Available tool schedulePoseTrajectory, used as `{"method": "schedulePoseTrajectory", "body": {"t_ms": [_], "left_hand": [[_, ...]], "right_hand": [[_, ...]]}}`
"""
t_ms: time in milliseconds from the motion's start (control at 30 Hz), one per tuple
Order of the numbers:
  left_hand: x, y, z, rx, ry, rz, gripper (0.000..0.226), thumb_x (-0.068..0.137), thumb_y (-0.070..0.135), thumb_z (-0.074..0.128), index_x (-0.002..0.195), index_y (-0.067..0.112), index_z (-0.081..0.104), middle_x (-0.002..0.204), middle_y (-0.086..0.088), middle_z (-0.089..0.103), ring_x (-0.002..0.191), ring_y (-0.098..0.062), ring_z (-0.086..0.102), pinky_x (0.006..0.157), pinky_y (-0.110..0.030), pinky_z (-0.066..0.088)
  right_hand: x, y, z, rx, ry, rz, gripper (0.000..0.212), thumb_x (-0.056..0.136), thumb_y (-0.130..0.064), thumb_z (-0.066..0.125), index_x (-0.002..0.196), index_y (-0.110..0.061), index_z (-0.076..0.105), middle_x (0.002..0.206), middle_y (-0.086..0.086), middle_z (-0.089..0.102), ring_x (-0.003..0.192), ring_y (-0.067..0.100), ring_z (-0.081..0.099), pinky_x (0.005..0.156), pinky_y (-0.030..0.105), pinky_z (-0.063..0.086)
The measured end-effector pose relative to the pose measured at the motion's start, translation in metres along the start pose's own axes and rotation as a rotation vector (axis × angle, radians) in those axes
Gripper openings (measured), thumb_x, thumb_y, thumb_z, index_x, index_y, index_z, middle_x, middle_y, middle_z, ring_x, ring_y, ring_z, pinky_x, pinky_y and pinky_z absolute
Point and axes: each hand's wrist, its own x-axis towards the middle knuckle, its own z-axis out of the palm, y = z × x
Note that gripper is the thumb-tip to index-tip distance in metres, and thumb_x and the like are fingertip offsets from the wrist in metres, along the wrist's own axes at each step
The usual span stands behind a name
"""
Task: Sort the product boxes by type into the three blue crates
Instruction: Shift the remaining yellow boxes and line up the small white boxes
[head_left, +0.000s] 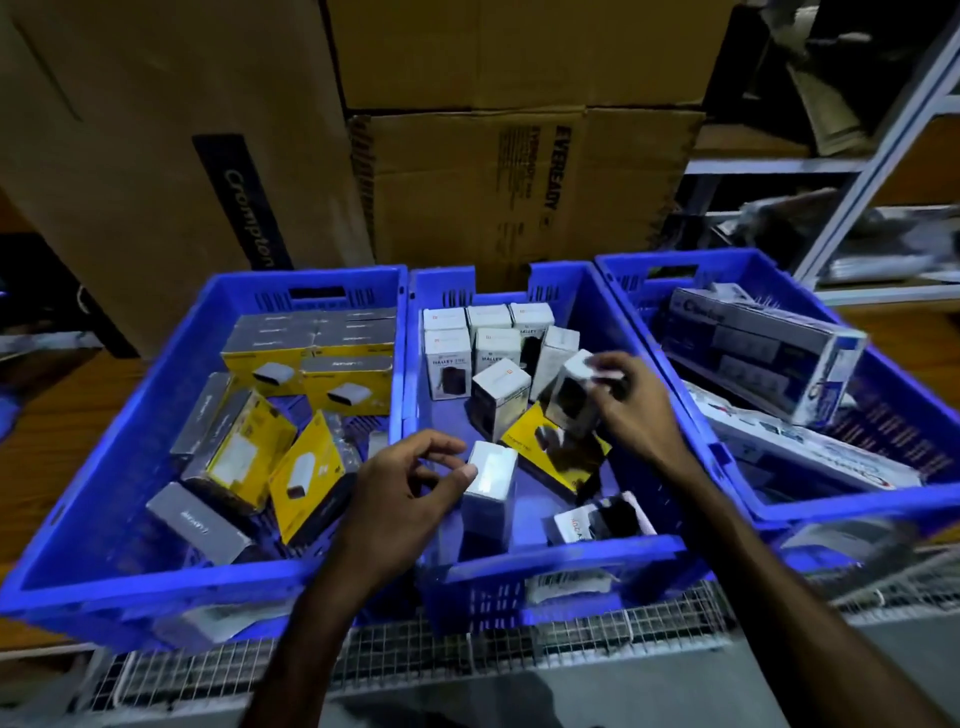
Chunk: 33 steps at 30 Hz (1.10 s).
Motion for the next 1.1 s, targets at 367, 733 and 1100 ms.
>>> {"method": "schedulePoseTrajectory", "body": {"t_ms": [367, 733, 1100], "left_hand": [[0.030, 0.004, 0.043, 0.278, -0.011, 0.112, 0.032, 0.085, 0.062, 0.064, 0.104, 0.036, 0.070, 0.093, 0.023, 0.071, 0.074, -0.004, 0.067, 0.068, -0.036, 0.057], [0.033, -0.003, 0.043, 0.533, -0.015, 0.133, 0.035, 0.090, 0.059, 0.065, 0.116, 0.036, 0.067, 0.098, 0.018, 0.069, 0.077, -0.004, 0.065, 0.073, -0.036, 0.057], [0.051, -0.005, 0.041, 0.641, -0.001, 0.146, 0.023, 0.092, 0.049, 0.070, 0.107, 0.031, 0.068, 0.097, 0.013, 0.072, 0.093, -0.017, 0.070, 0.077, -0.037, 0.054]], "right_hand": [[0.000, 0.033, 0.026, -0.806, -0.830, 0.107, 0.085, 0.081, -0.052, 0.077, 0.148, -0.019, 0.035, 0.143, 0.023, 0.044, 0.125, 0.047, 0.054, 0.101, 0.052, 0.051], [0.033, 0.042, 0.046, -0.906, -0.926, 0.182, 0.098, 0.068, -0.071, 0.077, 0.140, -0.027, 0.028, 0.138, 0.021, 0.054, 0.119, 0.041, 0.061, 0.093, 0.045, 0.051], [0.035, 0.000, 0.029, -0.875, -0.895, 0.133, 0.062, 0.055, -0.065, 0.076, 0.102, -0.028, 0.059, 0.099, 0.000, 0.069, 0.097, 0.029, 0.068, 0.074, 0.034, 0.053]]}}
